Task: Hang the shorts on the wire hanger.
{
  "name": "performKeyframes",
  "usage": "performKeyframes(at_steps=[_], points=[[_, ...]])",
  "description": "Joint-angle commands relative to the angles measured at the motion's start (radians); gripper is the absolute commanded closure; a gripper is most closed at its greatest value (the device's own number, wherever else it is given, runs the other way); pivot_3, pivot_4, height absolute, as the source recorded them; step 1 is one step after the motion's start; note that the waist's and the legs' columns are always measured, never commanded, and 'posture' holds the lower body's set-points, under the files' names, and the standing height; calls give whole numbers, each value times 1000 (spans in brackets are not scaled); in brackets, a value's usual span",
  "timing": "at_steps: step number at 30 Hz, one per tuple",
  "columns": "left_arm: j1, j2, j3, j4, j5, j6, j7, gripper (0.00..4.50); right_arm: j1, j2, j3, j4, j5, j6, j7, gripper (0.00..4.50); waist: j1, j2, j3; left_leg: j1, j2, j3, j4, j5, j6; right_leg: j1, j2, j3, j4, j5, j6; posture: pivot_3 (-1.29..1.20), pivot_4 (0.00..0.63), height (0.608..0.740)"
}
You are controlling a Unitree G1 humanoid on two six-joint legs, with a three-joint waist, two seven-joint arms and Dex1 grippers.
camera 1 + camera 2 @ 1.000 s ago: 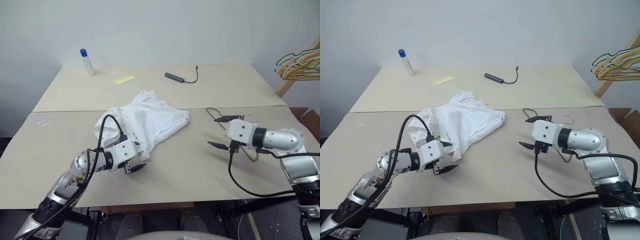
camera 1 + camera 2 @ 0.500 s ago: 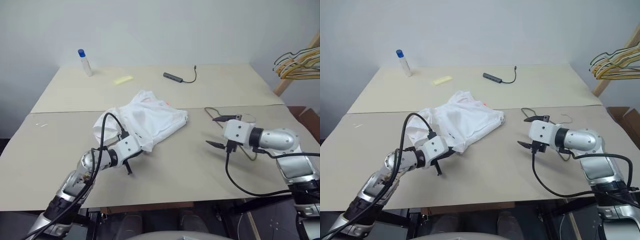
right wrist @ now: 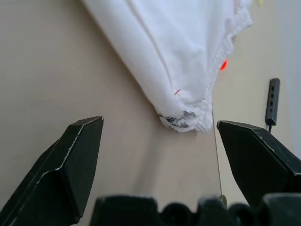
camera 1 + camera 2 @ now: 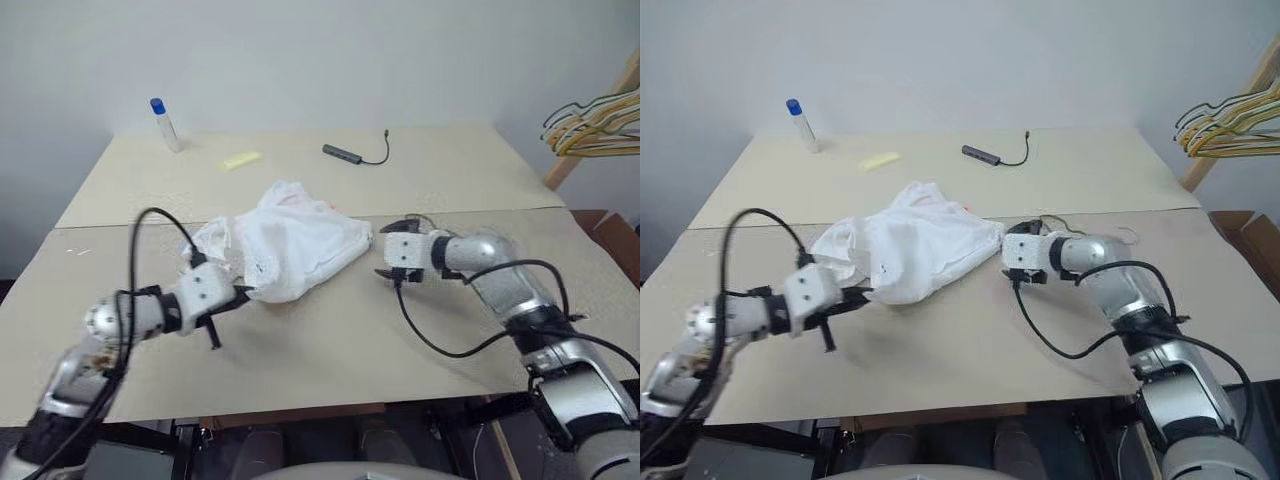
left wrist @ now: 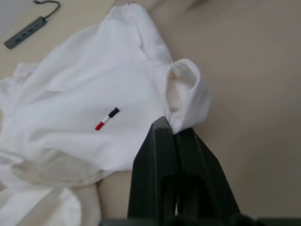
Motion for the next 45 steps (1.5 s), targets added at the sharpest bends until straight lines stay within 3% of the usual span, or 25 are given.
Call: performKeyframes(at_steps=[1, 10, 13, 23, 24, 29, 34, 37, 42, 45], points=[[25, 26, 92, -47, -62, 12, -16, 4459, -73, 30, 40, 133, -78, -143, -102, 0, -1, 0, 0, 0, 0, 0, 0, 0, 0, 0, 0, 0, 0, 0, 0, 108, 0, 740], [93, 55, 188, -78, -119, 24, -44, 4459, -250, 170, 132, 523, -234, -312, -380, 0, -12, 0, 0, 2, 0, 0, -3, 0, -1, -1, 1, 1, 1, 1, -1, 130, 0, 740], [114, 65, 202, -81, -120, 24, -50, 4500, -274, 187, 141, 593, -244, -354, -408, 604, -11, 0, 0, 2, 0, -1, -4, 0, -1, -1, 0, 1, 1, 1, -1, 138, 0, 740], [154, 75, 206, -59, -91, 12, -48, 4500, -296, 202, 149, 679, -273, -357, -447, 4249, -11, 0, 0, 2, 0, -1, -4, 1, -1, -1, 1, 0, 1, 1, -1, 126, 0, 740], [125, 67, 177, -30, -69, 2, -35, 4500, -297, 196, 151, 685, -284, -339, -463, 4455, -10, 0, 0, 2, 0, -1, -4, 1, -1, -1, 1, 0, 1, 1, -1, 126, 0, 740], [-191, -51, -50, 271, 141, -27, 106, 4500, -303, 141, 140, 698, -320, -217, -539, 4455, 13, 1, 0, 2, -1, -3, -4, 4, -4, 0, 0, -2, 2, 2, -2, 98, 0, 740], [-450, -138, -192, 531, 288, -163, 159, 4500, -207, -35, 76, 499, -265, -205, -421, 4455, 12, 1, 0, -1, -2, -3, -5, 4, -4, -2, 0, -2, 0, 2, -2, 46, 0, 740], [-547, -171, -223, 651, 335, -239, 202, 4500, -47, -157, -3, 176, -169, -121, -250, 4455, -1, 1, -1, -3, -2, -2, -5, 3, -3, -3, -1, -1, -1, 2, -1, 5, 0, 740], [-591, -175, -222, 733, 341, -314, 206, 4500, 241, -292, -122, -391, -7, 113, 30, 4455, -38, 1, -1, -2, -2, -1, -4, 2, -1, -3, 0, 2, -1, 1, 0, -13, 0, 740], [-545, -125, -197, 687, 286, -334, 119, 4500, 393, -380, -164, -682, 114, 211, 192, 4455, -50, 1, -1, -1, -1, -1, -4, 2, -1, -1, 0, 3, 1, 1, 1, -12, 0, 740]])
